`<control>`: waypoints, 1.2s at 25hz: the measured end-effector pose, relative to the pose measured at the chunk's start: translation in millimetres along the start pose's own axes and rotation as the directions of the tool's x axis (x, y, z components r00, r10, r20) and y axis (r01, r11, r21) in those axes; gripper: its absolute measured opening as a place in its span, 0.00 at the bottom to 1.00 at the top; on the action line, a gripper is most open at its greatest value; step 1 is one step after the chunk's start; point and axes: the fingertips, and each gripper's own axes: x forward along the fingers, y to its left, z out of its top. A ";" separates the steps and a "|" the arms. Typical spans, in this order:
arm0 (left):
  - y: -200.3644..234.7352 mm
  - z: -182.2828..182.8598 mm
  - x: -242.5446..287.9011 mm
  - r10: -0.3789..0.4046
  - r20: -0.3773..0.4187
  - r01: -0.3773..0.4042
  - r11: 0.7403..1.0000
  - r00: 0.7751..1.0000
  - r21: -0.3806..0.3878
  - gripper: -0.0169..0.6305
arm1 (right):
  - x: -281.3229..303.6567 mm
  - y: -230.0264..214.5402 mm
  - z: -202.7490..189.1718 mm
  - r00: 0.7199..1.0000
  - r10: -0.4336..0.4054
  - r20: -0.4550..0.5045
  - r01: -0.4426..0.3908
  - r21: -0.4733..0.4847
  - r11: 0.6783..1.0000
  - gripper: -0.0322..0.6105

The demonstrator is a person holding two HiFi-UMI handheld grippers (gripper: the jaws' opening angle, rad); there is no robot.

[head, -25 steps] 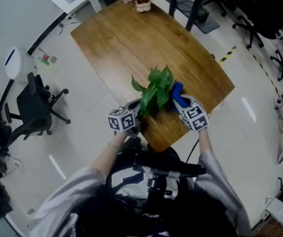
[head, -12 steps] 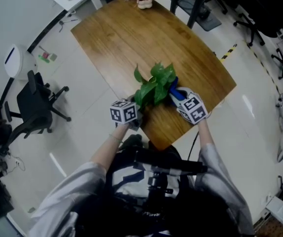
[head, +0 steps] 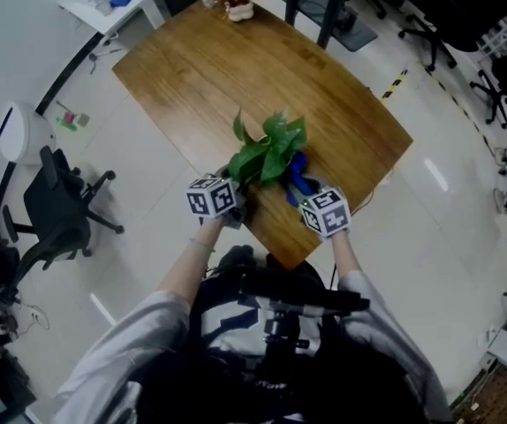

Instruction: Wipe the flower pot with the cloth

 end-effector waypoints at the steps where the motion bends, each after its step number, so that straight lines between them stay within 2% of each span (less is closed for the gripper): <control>1: 0.4 1.6 -5.8 0.008 0.014 -0.008 1.000 1.000 -0.002 0.04 | -3.8 1.6 3.0 1.000 -0.014 0.020 0.014 0.038 0.999 0.15; 4: -5.7 3.9 -22.7 0.004 0.052 -0.004 1.000 0.999 0.010 0.04 | -19.0 6.6 8.6 0.995 -0.071 0.069 0.063 0.113 0.992 0.15; 11: -34.8 12.4 -54.6 -0.096 0.059 0.089 0.989 0.994 0.120 0.04 | -50.5 25.8 21.0 0.961 -0.213 0.177 0.161 0.269 0.950 0.15; 15: -45.5 9.7 -78.3 -0.172 0.069 0.165 0.982 0.983 0.087 0.04 | -58.7 48.7 17.0 0.938 -0.275 0.213 0.190 0.347 0.918 0.15; 18: -55.4 -6.9 -92.5 -0.233 0.005 0.231 0.965 0.972 0.124 0.04 | -62.5 67.6 10.5 0.920 -0.314 0.234 0.202 0.404 0.892 0.15; 24: -77.7 -35.3 -110.3 -0.319 -0.128 0.341 0.906 0.939 0.249 0.04 | -72.3 99.8 -1.3 0.889 -0.371 0.268 0.208 0.487 0.849 0.15; 30: -89.2 -51.7 -122.6 -0.359 -0.177 0.396 0.877 0.917 0.272 0.04 | -86.4 119.7 -16.4 0.866 -0.428 0.258 0.254 0.510 0.822 0.15</control>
